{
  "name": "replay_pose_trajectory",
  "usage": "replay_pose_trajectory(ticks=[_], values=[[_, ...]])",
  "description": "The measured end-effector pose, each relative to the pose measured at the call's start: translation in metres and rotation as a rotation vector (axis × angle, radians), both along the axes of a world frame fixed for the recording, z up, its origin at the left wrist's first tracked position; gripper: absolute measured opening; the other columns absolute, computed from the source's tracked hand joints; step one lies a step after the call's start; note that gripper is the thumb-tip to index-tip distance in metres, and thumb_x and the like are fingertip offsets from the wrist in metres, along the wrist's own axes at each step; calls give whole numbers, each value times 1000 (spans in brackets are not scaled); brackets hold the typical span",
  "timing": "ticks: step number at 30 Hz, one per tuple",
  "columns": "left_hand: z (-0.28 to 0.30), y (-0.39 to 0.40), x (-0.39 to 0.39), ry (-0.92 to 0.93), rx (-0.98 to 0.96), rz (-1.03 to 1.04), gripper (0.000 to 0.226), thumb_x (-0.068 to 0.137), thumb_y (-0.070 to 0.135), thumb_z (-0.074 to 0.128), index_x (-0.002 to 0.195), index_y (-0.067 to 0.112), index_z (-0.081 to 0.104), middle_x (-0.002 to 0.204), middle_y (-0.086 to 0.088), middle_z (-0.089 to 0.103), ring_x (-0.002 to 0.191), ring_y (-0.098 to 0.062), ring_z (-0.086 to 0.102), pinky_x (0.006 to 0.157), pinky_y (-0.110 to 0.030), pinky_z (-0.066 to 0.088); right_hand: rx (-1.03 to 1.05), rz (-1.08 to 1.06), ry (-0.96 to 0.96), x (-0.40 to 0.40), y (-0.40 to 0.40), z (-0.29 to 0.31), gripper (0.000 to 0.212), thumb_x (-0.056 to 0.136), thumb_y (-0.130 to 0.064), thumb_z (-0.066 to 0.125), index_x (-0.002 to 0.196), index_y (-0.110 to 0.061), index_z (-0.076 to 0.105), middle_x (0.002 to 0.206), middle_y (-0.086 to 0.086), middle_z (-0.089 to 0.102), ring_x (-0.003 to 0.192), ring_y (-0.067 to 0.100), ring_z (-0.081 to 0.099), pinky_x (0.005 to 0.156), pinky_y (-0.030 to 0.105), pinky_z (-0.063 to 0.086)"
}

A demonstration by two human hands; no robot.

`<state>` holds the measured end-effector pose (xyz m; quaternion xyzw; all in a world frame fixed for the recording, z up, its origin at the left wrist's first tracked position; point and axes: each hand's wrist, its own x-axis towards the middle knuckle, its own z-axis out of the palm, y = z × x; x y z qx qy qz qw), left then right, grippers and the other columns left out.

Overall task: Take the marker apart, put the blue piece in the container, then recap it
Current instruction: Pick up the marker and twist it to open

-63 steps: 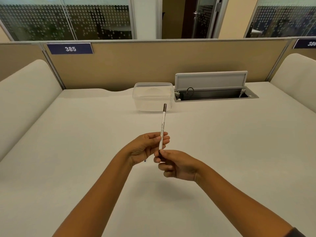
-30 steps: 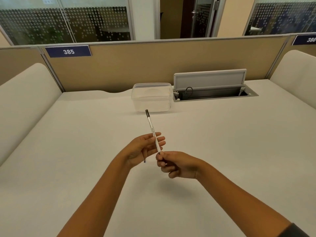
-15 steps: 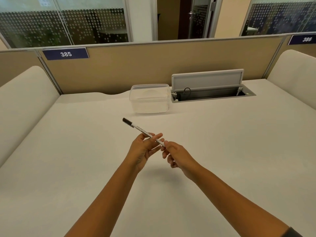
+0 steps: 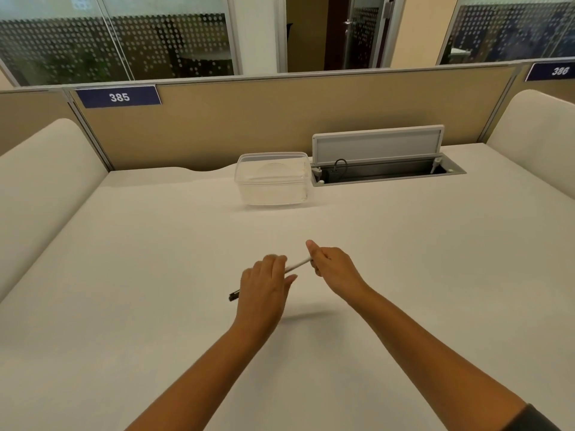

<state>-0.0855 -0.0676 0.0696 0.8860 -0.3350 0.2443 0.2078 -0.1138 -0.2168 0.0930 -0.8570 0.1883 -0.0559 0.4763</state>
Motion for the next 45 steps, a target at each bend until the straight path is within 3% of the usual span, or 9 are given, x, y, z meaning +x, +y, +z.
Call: replay_pose_trajectory(ticks=[4,15,20,25,29,32,38,42,45], values=[[-4,0,0,-33,58,-40,16,81,16,66,72,7,57,59,-5,51,39,-14,36,27,-24,31,-81,-98,27,1,1,-4,56,86,-64,34,51,-21,39,49,-5,41,48,12,38,52,27,33],[6,-9,-6,62,196,14,25,86,29,55,69,11,53,47,1,45,34,-11,24,33,-14,12,203,-327,79,8,12,-16,51,81,-62,49,53,-20,45,50,-3,40,48,11,35,51,25,31],[0,-20,-4,402,128,14,34,98,42,23,76,20,38,51,10,36,42,-7,33,41,-21,24,438,-449,-90,9,19,-11,48,88,-44,53,50,-16,41,46,-5,34,46,10,29,48,25,27],[18,-24,-7,897,-265,-173,38,99,37,30,65,23,42,57,7,42,54,-7,38,53,-17,32,308,-411,-277,6,22,4,54,88,-46,50,44,-19,38,34,-11,32,37,7,31,45,20,28],[29,-19,-8,1274,-446,-278,45,97,42,33,58,21,37,45,11,36,40,-4,27,37,-13,25,299,-377,-336,3,23,8,54,90,-43,48,45,-17,36,38,-10,30,39,7,28,45,23,26],[34,-12,-6,1540,-507,-336,47,97,43,33,54,23,31,46,11,30,40,-5,19,36,-15,18,262,-347,-344,2,24,5,54,91,-43,46,46,-18,32,37,-10,28,39,7,28,46,25,25],[28,-14,-11,1264,-432,-186,39,97,42,33,66,20,42,55,6,37,40,-2,29,40,-15,25,258,-162,-99,4,17,4,46,88,-57,38,69,-16,44,62,-1,44,57,10,40,56,24,35],[28,-21,-7,1330,-464,-164,34,99,37,31,76,19,48,62,3,43,48,-4,37,44,-15,33,295,15,-59,-2,25,-4,35,92,-49,40,101,-19,54,98,-1,60,86,8,57,69,18,42],[29,-18,-5,1351,-406,-167,35,100,35,30,88,15,56,79,-1,60,67,-11,58,62,-19,47,277,-70,-132,-5,26,-3,31,97,-41,35,88,-22,59,89,-5,61,81,4,57,66,14,41]])
